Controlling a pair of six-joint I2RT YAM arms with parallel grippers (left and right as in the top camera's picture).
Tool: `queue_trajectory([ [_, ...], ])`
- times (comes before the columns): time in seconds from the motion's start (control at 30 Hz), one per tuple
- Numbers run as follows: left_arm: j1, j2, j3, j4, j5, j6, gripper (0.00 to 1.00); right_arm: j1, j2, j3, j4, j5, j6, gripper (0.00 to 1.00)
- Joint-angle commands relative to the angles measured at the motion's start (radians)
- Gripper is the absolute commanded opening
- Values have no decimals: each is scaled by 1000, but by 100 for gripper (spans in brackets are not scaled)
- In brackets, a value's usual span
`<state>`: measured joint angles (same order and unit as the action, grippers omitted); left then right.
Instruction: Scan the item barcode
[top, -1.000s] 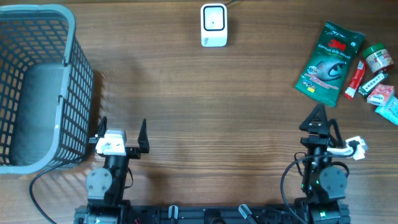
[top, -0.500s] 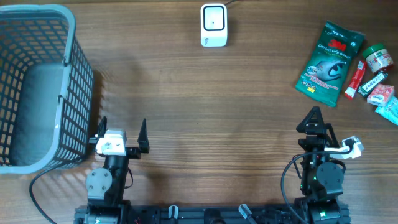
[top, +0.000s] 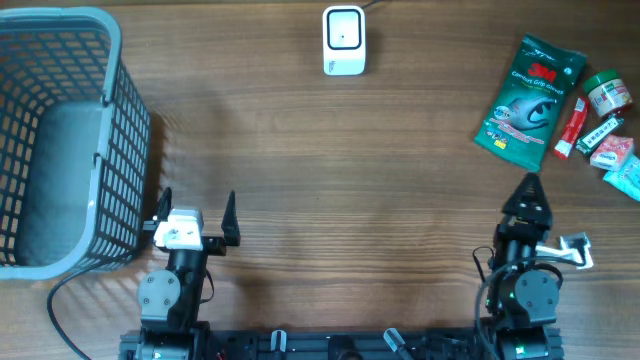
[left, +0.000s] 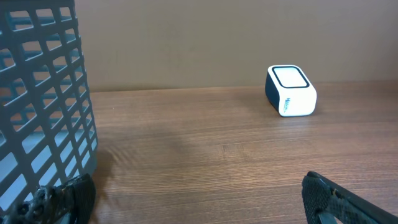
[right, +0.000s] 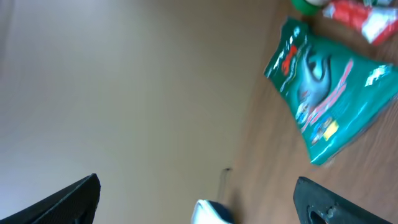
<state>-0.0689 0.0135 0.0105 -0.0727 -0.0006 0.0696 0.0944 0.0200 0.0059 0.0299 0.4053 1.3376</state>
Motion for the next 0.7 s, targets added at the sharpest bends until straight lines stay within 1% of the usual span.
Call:
queue_trajectory([
  [0.0,4,-7,-5,-2,15,-6,100,-4,-16,0,3,10,391,100],
  [0.1,4,-7,-5,-2,15,-6,100,-4,-16,0,3,10,690,100],
  [0.13,4,-7,-5,-2,15,-6,100,-4,-16,0,6,12,732,100],
  [0.47,4,-7,-5,-2,15,-6,100,-4,-7,0,1,13,727,100],
  [0.53,4,-7,-5,-2,15,-6,100,-4,9,0,1,13,660,100],
  [0.63,4,-7,-5,-2,15,-6,100,-4,51,0,2,13,481,100],
  [0.67,4,-7,-5,-2,15,-6,100,-4,61,0,2,13,447,100],
])
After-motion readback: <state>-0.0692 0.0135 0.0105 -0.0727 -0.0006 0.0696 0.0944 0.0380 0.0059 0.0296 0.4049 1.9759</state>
